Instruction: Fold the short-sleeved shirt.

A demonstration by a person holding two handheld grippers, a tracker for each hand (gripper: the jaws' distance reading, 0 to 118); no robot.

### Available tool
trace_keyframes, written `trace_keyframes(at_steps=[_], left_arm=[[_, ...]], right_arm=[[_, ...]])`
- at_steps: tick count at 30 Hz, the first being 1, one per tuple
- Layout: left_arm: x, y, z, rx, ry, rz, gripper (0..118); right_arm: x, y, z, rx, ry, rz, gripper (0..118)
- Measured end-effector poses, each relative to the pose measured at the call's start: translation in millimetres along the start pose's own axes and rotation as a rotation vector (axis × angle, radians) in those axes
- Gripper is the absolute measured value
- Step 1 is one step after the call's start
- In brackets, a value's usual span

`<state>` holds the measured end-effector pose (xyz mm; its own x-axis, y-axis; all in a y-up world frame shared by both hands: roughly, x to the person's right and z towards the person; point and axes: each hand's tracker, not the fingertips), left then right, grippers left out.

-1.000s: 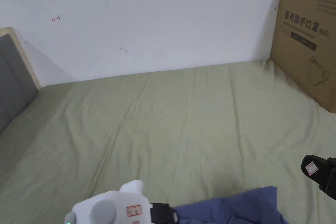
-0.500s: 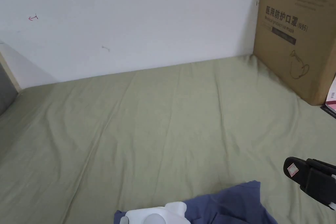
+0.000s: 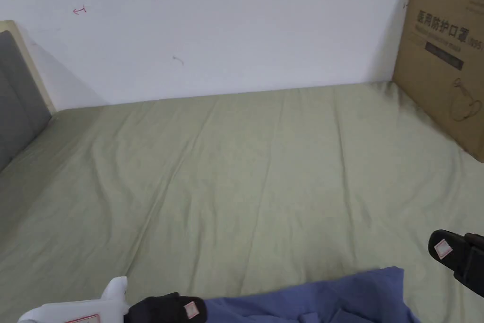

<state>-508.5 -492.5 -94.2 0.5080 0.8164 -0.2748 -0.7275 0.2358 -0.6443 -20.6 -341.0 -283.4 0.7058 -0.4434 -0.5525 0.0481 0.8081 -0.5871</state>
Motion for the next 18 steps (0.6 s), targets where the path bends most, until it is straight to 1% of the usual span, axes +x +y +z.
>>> trace_keyframes(at_steps=[1, 3, 4, 5, 6, 9, 11, 12, 13, 14, 15, 16, 17, 18], left_arm=[[-4.0, -1.7, -0.2, -0.010, -0.004, 0.017, 116], [-33.5, -2.6, -1.7, -0.025, -0.052, 0.098, 116], [-47.2, -4.6, -6.2, -0.030, -0.083, 0.165, 116], [-49.1, -6.1, -11.4, -0.035, -0.103, 0.219, 116], [-59.2, -9.5, -21.2, -0.032, -0.154, 0.243, 116], [-69.4, -15.3, -45.8, 0.057, -0.367, 0.245, 118], [-65.9, -22.3, -67.9, -0.075, -0.431, 0.278, 117], [-63.9, -24.7, -79.0, -0.119, -0.445, 0.255, 114], [-61.5, -25.8, -86.5, -0.118, -0.424, 0.214, 105], [-60.3, -26.7, -90.6, -0.099, -0.396, 0.197, 80], [-64.8, -27.9, -92.9, -0.080, -0.333, 0.194, 9], [-72.5, -31.2, -95.6, -0.085, -0.200, 0.226, 7], [-95.2, -15.3, -92.8, -0.121, -0.066, 0.225, 7], [-86.2, -13.8, -92.0, -0.054, -0.294, 0.240, 7]], right_arm=[[-3.1, -0.1, -0.6, 0.000, -0.003, 0.001, 0], [-8.5, -1.0, -2.1, -0.001, -0.014, 0.005, 0], [-9.8, -0.4, -3.4, -0.008, -0.013, 0.007, 0], [-11.2, 0.6, -5.3, -0.021, -0.012, 0.011, 0], [-13.4, 0.7, -7.7, -0.035, -0.020, 0.018, 0], [-19.3, 1.8, -12.8, -0.059, -0.055, 0.048, 0], [-23.5, 1.8, -17.0, -0.068, -0.056, 0.054, 0], [-25.4, 1.9, -19.6, -0.074, -0.058, 0.055, 0], [-27.1, 1.9, -22.3, -0.081, -0.057, 0.055, 0], [-28.1, 1.6, -24.7, -0.087, -0.055, 0.055, 0], [-30.0, 1.2, -26.8, -0.092, -0.053, 0.056, 0], [-31.9, 0.6, -28.4, -0.094, -0.051, 0.057, 0], [-33.7, -0.3, -29.4, -0.095, -0.047, 0.058, 0], [-34.2, -0.9, -30.5, -0.097, -0.042, 0.058, 0]])
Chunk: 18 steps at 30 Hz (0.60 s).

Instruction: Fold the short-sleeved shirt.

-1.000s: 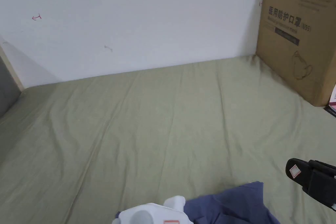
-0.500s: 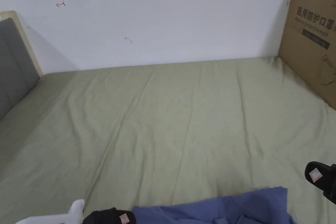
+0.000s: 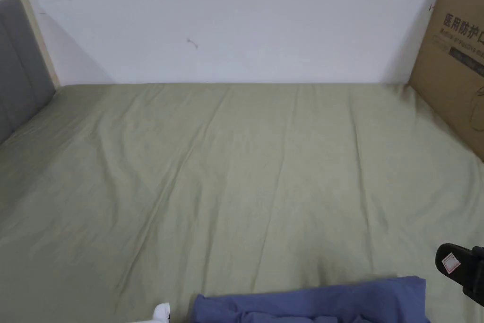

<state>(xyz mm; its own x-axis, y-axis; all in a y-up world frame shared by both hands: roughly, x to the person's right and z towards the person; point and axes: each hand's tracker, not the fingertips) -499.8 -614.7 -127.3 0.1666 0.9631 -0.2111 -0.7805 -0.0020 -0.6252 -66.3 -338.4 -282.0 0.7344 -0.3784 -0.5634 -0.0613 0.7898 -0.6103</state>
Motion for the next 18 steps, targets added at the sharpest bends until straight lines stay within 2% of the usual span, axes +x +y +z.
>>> trace_keyframes(at_steps=[2, 3, 5, 8, 9, 11, 14, 18], left_arm=[[20.1, 5.4, 4.7, -0.055, 0.225, -0.060, 7], [24.9, 13.3, 8.4, -0.020, 0.267, -0.075, 7], [57.4, 9.5, 26.0, 0.098, 0.398, -0.152, 7], [109.3, -9.0, 68.2, 0.291, 0.757, -0.324, 7], [126.4, -16.4, 78.3, 0.370, 0.831, -0.401, 8], [152.3, -33.5, 87.5, 0.417, 0.861, -0.484, 8], [174.9, -42.9, 73.1, 0.362, 0.853, -0.461, 8], [192.6, -49.7, 15.4, 0.225, 0.684, -0.434, 8]], right_arm=[[-2.0, -1.0, -2.2, -0.005, 0.014, 0.000, 0], [-2.5, -1.3, -3.6, -0.009, 0.023, 0.002, 0], [-1.8, -1.6, -6.4, -0.020, 0.039, 0.007, 0], [-2.6, -1.5, -7.7, -0.020, 0.039, 0.018, 0], [-2.8, -1.0, -7.4, -0.016, 0.040, 0.023, 0], [-1.9, 0.3, -5.6, -0.012, 0.060, 0.028, 0], [1.3, 1.0, -0.3, -0.018, 0.075, 0.029, 0], [10.6, 0.4, 11.0, -0.017, 0.082, 0.016, 0]])
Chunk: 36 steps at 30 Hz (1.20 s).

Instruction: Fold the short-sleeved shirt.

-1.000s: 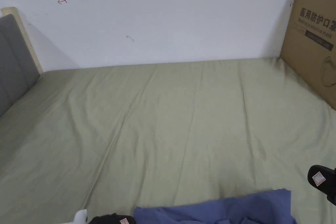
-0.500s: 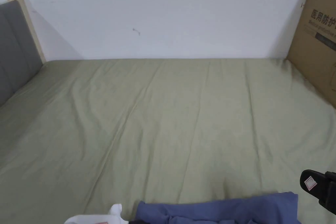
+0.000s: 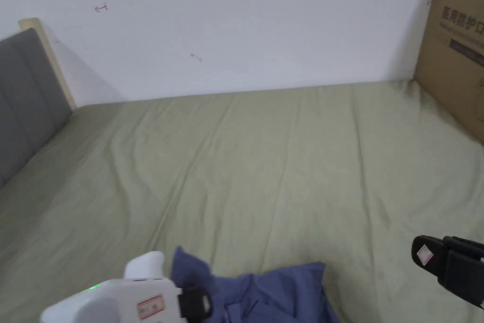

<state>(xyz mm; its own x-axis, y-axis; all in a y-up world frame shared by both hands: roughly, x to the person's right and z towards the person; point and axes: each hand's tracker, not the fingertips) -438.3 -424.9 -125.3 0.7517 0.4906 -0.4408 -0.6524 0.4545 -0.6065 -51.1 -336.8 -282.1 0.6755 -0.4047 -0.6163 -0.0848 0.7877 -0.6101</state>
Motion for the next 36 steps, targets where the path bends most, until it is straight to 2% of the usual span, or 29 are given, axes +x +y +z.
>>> trace_keyframes(at_steps=[6, 8, 9, 10, 11, 12, 14, 17, 20, 21, 22, 24, 28, 32, 34, 36], left_arm=[[75.6, -5.7, -92.7, -0.227, -0.224, 0.047, 8], [86.2, -12.2, -127.5, -0.306, -0.227, 0.040, 15], [89.7, -16.9, -141.8, -0.332, -0.224, 0.040, 34], [89.9, -21.4, -155.8, -0.363, -0.255, 0.041, 63], [87.7, -25.5, -165.9, -0.399, -0.300, 0.073, 86], [86.7, -29.0, -170.0, -0.406, -0.361, 0.120, 95], [84.8, -29.2, -157.1, -0.342, -0.435, 0.183, 95], [82.7, -17.6, -116.6, -0.190, -0.481, 0.123, 98], [84.5, -7.4, -72.2, -0.088, -0.345, -0.056, 96], [87.9, -4.8, -60.7, -0.066, -0.312, -0.108, 85], [91.2, -4.7, -53.4, -0.047, -0.296, -0.165, 64], [99.6, -8.8, -52.6, -0.042, -0.256, -0.249, 0], [115.9, -25.3, -96.0, -0.192, -0.248, -0.279, 1], [131.4, -51.4, -159.9, -0.325, -0.222, -0.320, 1], [135.7, -63.4, -187.8, -0.386, -0.162, -0.371, 1], [136.4, -72.0, -201.6, -0.364, -0.157, -0.380, 0]], right_arm=[[23.0, -1.8, 15.6, 0.011, -0.028, -0.036, 0], [31.4, -2.8, 19.4, 0.014, -0.040, -0.057, 0], [35.3, -3.4, 20.8, 0.014, -0.043, -0.069, 0], [38.1, -4.5, 21.7, 0.014, -0.047, -0.082, 0], [41.4, -5.3, 22.8, 0.015, -0.051, -0.093, 0], [43.6, -5.7, 23.8, 0.015, -0.055, -0.101, 0], [52.5, -7.5, 26.1, 0.017, -0.058, -0.112, 0], [57.1, -7.6, 28.6, 0.025, -0.064, -0.115, 0], [57.2, -7.3, 31.0, 0.053, -0.068, -0.116, 0], [57.8, -7.4, 32.6, 0.074, -0.068, -0.119, 0], [57.0, -7.9, 33.9, 0.094, -0.064, -0.124, 0], [58.5, -8.1, 34.8, 0.119, -0.049, -0.140, 0], [67.5, -11.9, 35.6, 0.146, -0.041, -0.152, 0], [69.1, -9.1, 34.1, 0.210, -0.086, -0.109, 0], [70.9, -4.3, 31.0, 0.228, -0.086, -0.119, 0], [74.8, 0.8, 26.5, 0.226, -0.079, -0.153, 0]])
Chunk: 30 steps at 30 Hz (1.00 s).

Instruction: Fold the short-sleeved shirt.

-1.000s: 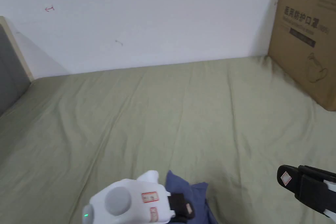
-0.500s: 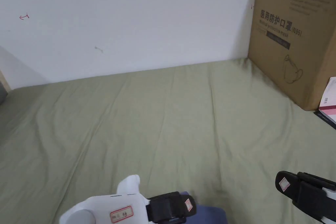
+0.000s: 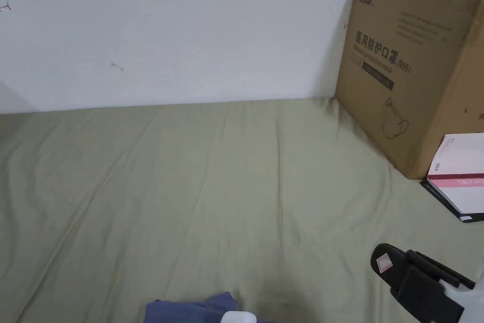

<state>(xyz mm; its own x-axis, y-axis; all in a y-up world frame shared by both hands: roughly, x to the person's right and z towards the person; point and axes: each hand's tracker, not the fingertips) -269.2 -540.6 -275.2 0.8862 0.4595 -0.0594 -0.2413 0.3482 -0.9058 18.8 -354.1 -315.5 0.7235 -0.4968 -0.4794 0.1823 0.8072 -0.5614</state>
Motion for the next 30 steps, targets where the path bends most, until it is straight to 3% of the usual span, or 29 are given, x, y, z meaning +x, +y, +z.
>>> trace_keyframes(at_steps=[5, 8, 10, 12, 16, 20, 23, 27, 30], left_arm=[[-3.0, -2.0, -1.9, 0.111, -0.113, 0.150, 0], [13.8, -4.9, 58.9, 0.435, -0.198, 0.037, 0], [18.7, -7.6, 117.6, 0.630, -0.106, -0.029, 0], [14.0, -8.5, 170.3, 0.772, -0.004, -0.044, 0], [2.3, -22.8, 258.4, 1.064, 0.242, -0.106, 0], [-10.7, -38.2, 295.3, 1.260, 0.455, -0.129, 0], [-23.0, -41.8, 302.6, 1.338, 0.523, -0.084, 0], [-34.0, -46.0, 296.6, 1.290, 0.562, -0.060, 0], [-35.3, -51.3, 286.5, 1.248, 0.629, -0.075, 0]], right_arm=[[8.9, 0.1, -12.8, 0.002, 0.041, -0.165, 0], [17.9, -1.6, -16.1, 0.009, 0.251, -0.425, 0], [15.8, 0.9, -10.2, 0.068, 0.268, -0.473, 0], [3.8, 8.1, -2.4, 0.140, 0.211, -0.409, 0], [-51.8, 21.6, 6.8, 0.270, 0.013, 0.046, 0], [-101.1, 5.9, 1.7, 0.459, -0.142, 0.492, 0], [-111.8, -3.0, -11.5, 0.518, -0.190, 0.532, 0], [-109.9, -9.1, -21.8, 0.458, -0.169, 0.393, 0], [-108.0, -16.5, -25.2, 0.426, -0.222, 0.393, 0]])
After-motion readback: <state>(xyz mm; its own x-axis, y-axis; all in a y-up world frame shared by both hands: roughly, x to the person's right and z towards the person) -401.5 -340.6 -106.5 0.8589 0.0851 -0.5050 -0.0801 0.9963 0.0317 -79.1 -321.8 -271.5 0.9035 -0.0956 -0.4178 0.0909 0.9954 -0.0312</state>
